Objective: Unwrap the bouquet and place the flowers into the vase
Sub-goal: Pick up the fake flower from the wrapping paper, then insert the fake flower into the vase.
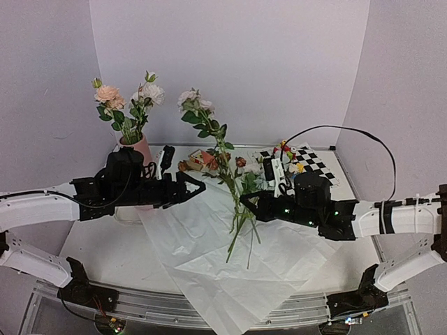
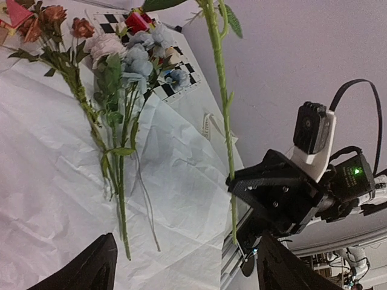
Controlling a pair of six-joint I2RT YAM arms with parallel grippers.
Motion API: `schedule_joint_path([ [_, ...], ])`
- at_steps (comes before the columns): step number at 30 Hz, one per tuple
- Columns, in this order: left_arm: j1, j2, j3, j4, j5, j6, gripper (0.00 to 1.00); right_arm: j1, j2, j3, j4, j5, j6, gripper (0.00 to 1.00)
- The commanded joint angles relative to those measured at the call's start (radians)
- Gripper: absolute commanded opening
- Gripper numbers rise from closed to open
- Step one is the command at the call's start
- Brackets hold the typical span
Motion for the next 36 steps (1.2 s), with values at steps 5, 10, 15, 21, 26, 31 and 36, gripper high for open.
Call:
schedule_joint_path([
  [5, -0.026, 0.048, 0.17, 0.132, -0.027, 0.009, 0.75, 0.015, -0.092, -0.109, 0.339, -0.233, -0.004, 0.0],
  [10, -0.032, 0.064, 0.206, 0.142, -0.03, 0.011, 0.69, 0.023, -0.112, -0.144, 0.404, -0.266, 0.019, 0.0],
  [15, -0.036, 0.095, 0.236, 0.148, -0.028, 0.005, 0.6, 0.029, -0.139, -0.179, 0.422, -0.266, 0.029, 0.0],
  [21, -0.045, 0.146, 0.274, 0.151, -0.014, 0.016, 0.51, 0.032, -0.168, -0.214, 0.434, -0.272, 0.032, 0.0],
  [26, -0.051, 0.157, 0.293, 0.157, -0.014, 0.017, 0.48, 0.033, -0.167, -0.213, 0.436, -0.296, 0.03, 0.0],
  [31, -0.064, 0.169, 0.313, 0.158, -0.009, 0.027, 0.42, 0.033, -0.155, -0.212, 0.443, -0.308, 0.026, 0.0],
  [36, -0.07, 0.173, 0.321, 0.161, -0.009, 0.028, 0.34, 0.035, -0.132, -0.211, 0.464, -0.334, 0.03, 0.0],
])
